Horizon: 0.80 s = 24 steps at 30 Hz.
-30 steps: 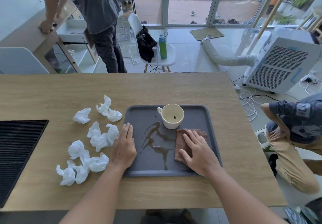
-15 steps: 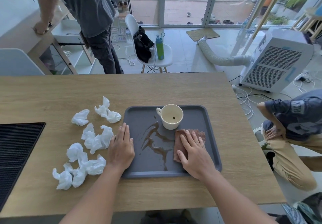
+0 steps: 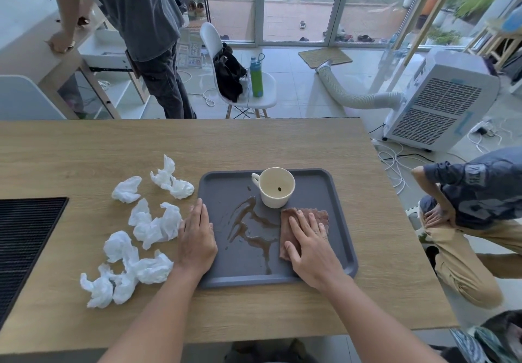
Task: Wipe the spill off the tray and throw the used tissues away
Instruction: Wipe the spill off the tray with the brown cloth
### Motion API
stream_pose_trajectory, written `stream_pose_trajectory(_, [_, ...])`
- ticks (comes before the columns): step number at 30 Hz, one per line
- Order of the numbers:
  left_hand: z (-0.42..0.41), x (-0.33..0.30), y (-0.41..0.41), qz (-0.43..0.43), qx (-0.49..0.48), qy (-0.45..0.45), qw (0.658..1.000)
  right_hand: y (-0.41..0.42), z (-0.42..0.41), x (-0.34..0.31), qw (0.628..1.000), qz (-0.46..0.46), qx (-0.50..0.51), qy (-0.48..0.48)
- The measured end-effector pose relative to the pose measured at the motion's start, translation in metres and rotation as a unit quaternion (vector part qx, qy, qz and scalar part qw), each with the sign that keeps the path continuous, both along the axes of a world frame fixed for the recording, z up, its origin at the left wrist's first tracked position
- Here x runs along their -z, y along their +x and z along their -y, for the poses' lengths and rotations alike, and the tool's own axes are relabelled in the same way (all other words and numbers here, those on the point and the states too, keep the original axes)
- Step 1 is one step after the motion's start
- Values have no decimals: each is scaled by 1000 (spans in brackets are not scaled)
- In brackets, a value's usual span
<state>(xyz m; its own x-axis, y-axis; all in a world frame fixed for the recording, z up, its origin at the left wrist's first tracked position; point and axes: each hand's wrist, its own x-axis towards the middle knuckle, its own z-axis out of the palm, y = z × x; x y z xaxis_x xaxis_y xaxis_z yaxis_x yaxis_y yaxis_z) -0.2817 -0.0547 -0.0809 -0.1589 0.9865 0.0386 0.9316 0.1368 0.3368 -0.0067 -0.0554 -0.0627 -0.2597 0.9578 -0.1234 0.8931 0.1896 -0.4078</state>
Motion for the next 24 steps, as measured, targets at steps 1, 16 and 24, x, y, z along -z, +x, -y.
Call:
stream_pose_trajectory(1, [0,1,0,1,0,0,1000,-4,3,0,1000,-7,-2,0])
stream_pose_trajectory(16, [-3,7,-3,4,8,4,1000,-62,7,1,987,-72,-139,25])
stream_pose_trajectory(24, [-3,8,-5,16,4,10,1000,-33,4,-1,993,29,-97,64])
